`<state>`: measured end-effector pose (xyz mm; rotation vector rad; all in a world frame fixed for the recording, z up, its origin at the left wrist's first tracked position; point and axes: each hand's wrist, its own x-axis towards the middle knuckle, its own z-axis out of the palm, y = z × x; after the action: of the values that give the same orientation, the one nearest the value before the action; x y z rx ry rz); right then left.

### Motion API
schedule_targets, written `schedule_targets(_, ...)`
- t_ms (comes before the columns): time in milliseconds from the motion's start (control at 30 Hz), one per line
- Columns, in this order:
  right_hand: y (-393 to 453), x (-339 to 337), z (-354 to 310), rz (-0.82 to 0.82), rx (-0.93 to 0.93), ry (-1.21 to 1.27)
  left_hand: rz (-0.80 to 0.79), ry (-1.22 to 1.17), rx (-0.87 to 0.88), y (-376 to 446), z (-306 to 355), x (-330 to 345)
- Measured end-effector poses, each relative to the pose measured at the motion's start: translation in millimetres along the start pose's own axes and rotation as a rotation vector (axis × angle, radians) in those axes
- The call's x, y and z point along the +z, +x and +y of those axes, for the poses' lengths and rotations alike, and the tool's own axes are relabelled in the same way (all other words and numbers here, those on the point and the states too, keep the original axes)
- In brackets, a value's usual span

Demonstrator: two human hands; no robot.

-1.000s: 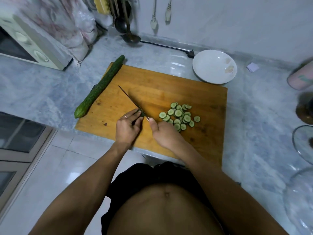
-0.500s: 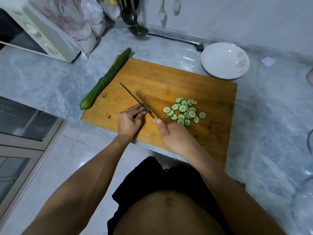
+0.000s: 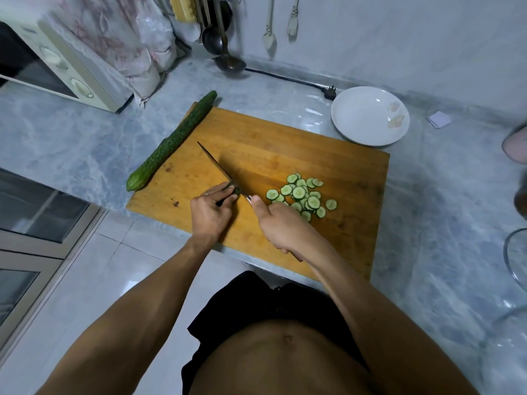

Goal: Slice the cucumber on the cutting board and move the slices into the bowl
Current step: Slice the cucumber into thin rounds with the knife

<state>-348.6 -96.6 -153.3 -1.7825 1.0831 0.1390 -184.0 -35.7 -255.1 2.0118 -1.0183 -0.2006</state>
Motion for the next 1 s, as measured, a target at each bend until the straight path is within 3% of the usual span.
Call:
schedule_targets(233, 15, 20, 8, 0.081, -0.061, -0.079, -0.006, 0.023, 0.054, -4, -4, 0)
schedule_targets(400, 13, 10, 7, 0.045, -0.031, -0.039, -0.041, 0.131, 0.147, -6, -11, -2)
schedule_targets(633, 5, -6, 12, 0.012, 0.006, 0.036, 0.014, 0.072, 0.063, -9, -5, 2)
schedule_targets(1000, -22, 1, 11, 0.061, -0.130, -0.135, -0.047, 0.066, 0.068, -9, -10, -1)
